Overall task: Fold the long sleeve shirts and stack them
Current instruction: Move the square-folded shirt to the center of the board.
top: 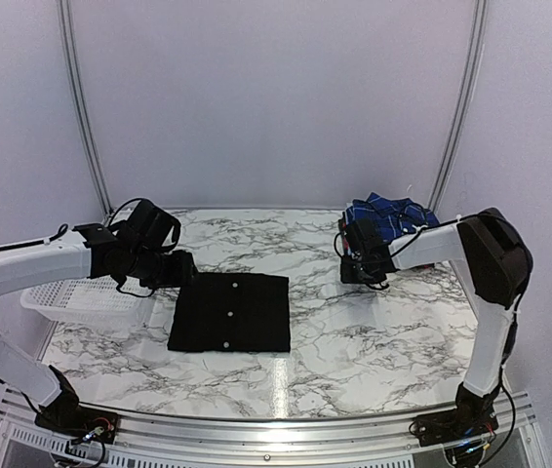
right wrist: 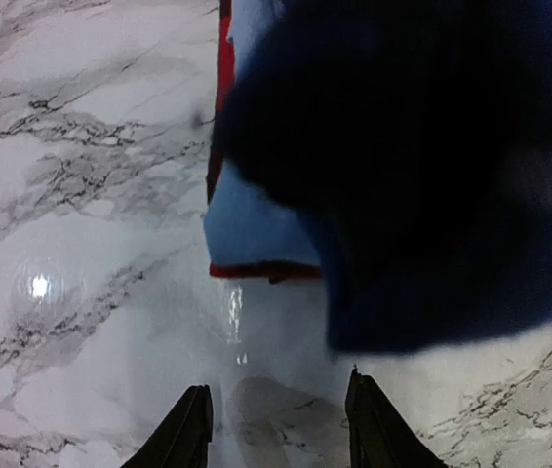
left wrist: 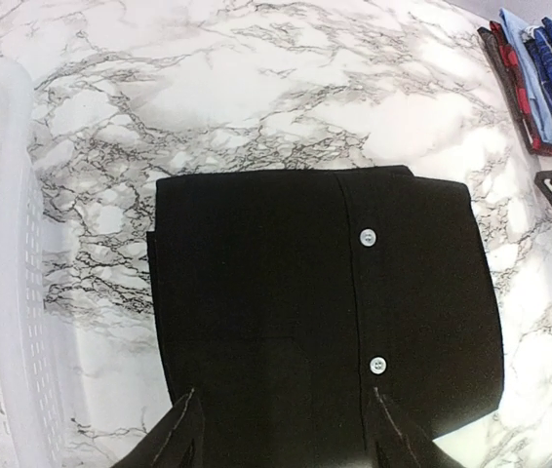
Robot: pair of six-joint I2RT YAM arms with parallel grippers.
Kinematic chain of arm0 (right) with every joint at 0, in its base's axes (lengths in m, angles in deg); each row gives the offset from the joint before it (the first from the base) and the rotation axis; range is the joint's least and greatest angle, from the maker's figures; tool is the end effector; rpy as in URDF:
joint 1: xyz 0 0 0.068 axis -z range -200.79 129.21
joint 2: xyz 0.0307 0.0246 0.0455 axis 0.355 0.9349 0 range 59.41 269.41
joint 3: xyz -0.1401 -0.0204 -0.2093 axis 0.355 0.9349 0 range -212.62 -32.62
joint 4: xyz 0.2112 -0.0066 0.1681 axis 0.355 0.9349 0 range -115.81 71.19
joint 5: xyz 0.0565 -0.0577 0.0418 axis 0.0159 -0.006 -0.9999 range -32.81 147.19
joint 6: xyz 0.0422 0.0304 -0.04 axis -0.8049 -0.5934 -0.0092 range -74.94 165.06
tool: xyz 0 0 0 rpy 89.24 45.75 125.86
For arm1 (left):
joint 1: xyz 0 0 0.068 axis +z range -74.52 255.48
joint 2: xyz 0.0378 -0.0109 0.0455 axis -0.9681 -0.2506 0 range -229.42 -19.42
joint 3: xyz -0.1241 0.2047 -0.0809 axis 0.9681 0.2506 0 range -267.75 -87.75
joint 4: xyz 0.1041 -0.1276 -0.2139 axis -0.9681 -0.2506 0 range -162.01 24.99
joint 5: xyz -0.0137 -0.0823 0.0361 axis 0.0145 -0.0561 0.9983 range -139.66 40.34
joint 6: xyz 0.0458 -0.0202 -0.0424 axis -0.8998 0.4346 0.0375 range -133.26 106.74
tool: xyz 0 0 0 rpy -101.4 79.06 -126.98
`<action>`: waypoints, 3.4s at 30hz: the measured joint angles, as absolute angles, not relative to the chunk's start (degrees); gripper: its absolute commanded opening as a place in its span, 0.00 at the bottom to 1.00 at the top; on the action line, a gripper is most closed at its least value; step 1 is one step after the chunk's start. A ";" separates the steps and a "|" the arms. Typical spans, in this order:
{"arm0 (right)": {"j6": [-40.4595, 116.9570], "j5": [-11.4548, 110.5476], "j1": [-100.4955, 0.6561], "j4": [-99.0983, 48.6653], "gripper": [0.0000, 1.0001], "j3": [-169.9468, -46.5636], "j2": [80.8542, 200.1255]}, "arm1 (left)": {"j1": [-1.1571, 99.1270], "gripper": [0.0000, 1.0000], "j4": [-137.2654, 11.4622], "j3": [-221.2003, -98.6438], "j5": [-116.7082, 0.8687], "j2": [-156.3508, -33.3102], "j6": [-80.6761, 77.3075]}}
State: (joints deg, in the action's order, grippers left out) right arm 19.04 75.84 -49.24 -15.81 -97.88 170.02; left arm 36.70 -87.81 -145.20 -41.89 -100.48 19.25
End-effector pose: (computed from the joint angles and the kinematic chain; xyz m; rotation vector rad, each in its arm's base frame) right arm 0.3567 0.1745 0.1014 0.0740 2.4636 -0.0079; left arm 0.2578 -0.1984 0.2163 0.0667 2.4139 -0.4294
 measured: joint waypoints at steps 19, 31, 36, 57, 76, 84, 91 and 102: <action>13.29 83.86 -46.64 -14.00 0.32 -111.60 181.43 | 36.68 0.59 -89.28 -146.12 -43.77 -97.51 17.85; 13.21 87.38 -46.25 -13.58 0.00 -114.73 184.40 | 36.68 0.59 -89.26 -146.12 -45.47 -97.51 17.13; 13.56 87.86 -46.05 -15.92 0.00 -105.31 178.39 | 36.68 0.58 -88.91 -145.93 -46.35 -97.51 17.19; -1.07 81.11 -72.76 -15.24 0.02 -84.52 161.03 | 36.37 0.58 -84.51 -141.07 -49.14 -97.51 18.31; 2.10 76.85 -77.26 -2.83 0.30 -89.74 141.49 | 36.35 0.58 -84.32 -140.15 -49.21 -97.51 19.14; 7.81 78.16 -64.80 -1.69 0.25 -89.63 139.13 | 36.35 0.58 -84.32 -140.07 -49.21 -97.51 19.99; 12.62 76.39 -57.83 -6.13 0.41 -86.25 145.10 | 36.09 0.58 -84.34 -140.07 -49.19 -97.53 20.89; 16.64 79.73 -62.11 -2.06 0.60 -91.49 147.13 | 36.04 0.58 -84.38 -140.07 -49.10 -98.10 21.02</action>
